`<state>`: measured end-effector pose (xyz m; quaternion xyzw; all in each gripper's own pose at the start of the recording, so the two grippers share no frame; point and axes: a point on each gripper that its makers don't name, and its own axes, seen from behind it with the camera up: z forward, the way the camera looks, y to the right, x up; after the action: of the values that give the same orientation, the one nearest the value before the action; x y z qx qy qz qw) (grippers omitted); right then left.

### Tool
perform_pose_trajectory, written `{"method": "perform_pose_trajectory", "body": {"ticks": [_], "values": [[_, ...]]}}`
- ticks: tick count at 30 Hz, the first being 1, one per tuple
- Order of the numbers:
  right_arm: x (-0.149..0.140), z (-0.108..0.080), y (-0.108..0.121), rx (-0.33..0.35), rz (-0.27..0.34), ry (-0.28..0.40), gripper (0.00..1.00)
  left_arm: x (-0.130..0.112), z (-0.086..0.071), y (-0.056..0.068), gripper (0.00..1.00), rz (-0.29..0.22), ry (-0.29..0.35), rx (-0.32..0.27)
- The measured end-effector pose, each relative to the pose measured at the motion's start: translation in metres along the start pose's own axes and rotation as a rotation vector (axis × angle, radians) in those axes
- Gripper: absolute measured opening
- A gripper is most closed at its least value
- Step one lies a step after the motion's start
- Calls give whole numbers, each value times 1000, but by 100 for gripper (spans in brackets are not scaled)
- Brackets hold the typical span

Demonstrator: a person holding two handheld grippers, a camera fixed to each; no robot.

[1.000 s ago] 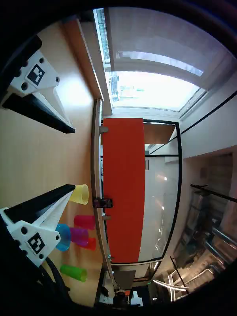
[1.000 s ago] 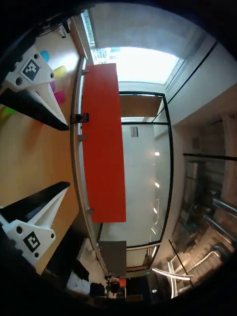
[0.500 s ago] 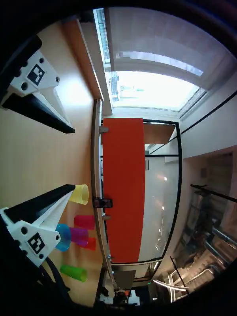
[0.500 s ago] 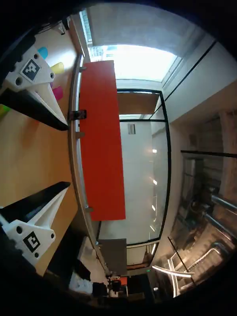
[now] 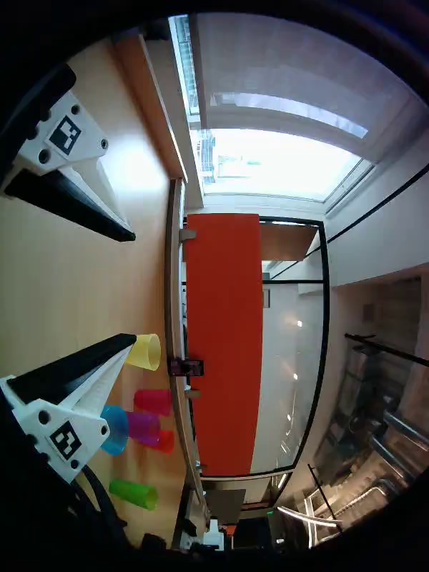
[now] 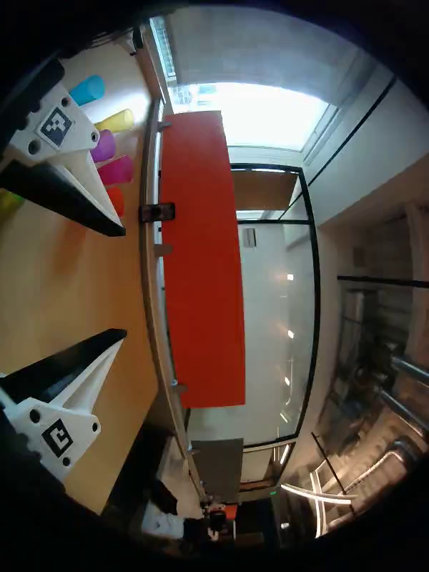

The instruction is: Pour water

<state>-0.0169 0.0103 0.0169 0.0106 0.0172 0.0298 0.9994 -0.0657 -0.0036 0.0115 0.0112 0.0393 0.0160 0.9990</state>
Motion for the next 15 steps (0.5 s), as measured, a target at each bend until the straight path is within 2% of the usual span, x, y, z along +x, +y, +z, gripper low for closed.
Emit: {"method": "perform_pose_trajectory", "body": {"ticks": [15], "values": [[-41, 1, -18, 33, -18, -1, 99, -1, 1, 0, 96, 0, 0, 0]]}}
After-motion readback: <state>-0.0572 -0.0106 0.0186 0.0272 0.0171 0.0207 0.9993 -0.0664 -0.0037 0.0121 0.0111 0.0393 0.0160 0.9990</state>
